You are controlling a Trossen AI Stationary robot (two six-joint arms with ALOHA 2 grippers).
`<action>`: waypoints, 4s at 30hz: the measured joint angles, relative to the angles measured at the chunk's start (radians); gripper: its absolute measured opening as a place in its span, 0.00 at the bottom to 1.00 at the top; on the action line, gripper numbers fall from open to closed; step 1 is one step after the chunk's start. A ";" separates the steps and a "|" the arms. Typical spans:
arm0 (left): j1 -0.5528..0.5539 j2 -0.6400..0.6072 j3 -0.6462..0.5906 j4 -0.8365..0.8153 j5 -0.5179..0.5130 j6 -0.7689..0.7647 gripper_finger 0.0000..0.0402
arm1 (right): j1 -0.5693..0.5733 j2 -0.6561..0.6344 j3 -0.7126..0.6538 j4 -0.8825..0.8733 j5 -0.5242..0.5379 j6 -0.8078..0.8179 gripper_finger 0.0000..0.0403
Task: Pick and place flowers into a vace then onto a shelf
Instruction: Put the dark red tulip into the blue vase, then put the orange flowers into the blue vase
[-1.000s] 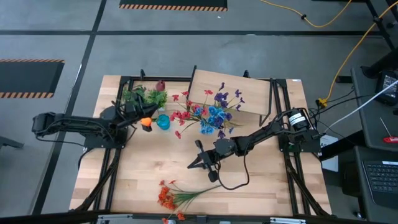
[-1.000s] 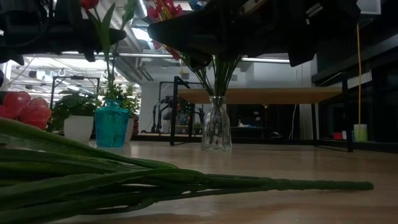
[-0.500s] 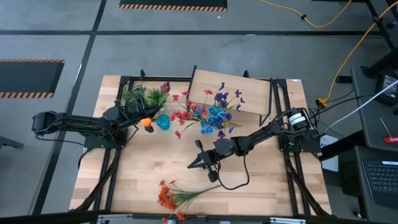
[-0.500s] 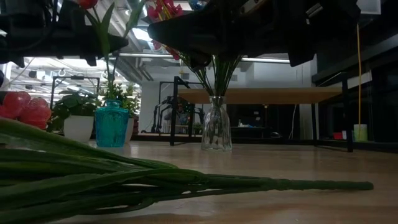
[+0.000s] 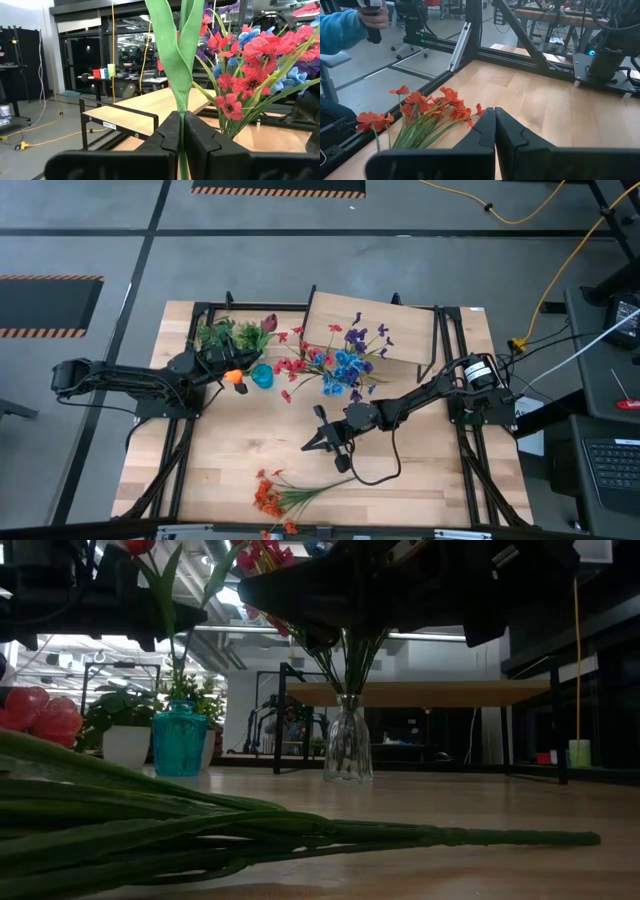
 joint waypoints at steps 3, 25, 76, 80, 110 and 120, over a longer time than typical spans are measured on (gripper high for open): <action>0.000 0.000 0.000 -0.021 0.000 0.000 0.04 | 0.000 0.000 0.000 0.000 0.000 0.000 0.00; 0.000 0.000 0.000 -0.146 0.002 -0.048 0.07 | 0.000 0.000 0.000 0.000 0.000 0.001 0.00; -0.254 -0.135 0.450 -0.739 -0.299 0.259 0.01 | 0.022 -0.130 -0.001 -0.173 -0.001 0.049 0.00; -0.300 -0.135 0.557 -0.842 -0.421 0.297 0.01 | 0.033 -0.140 -0.001 -0.182 -0.001 0.028 0.00; -1.126 0.366 0.726 -0.946 -0.606 -0.001 0.01 | 0.206 -0.306 0.000 -0.432 0.342 0.054 0.00; -1.163 0.597 0.803 -0.917 -0.560 -0.223 0.01 | 0.274 -0.303 0.154 -0.733 0.353 0.185 0.00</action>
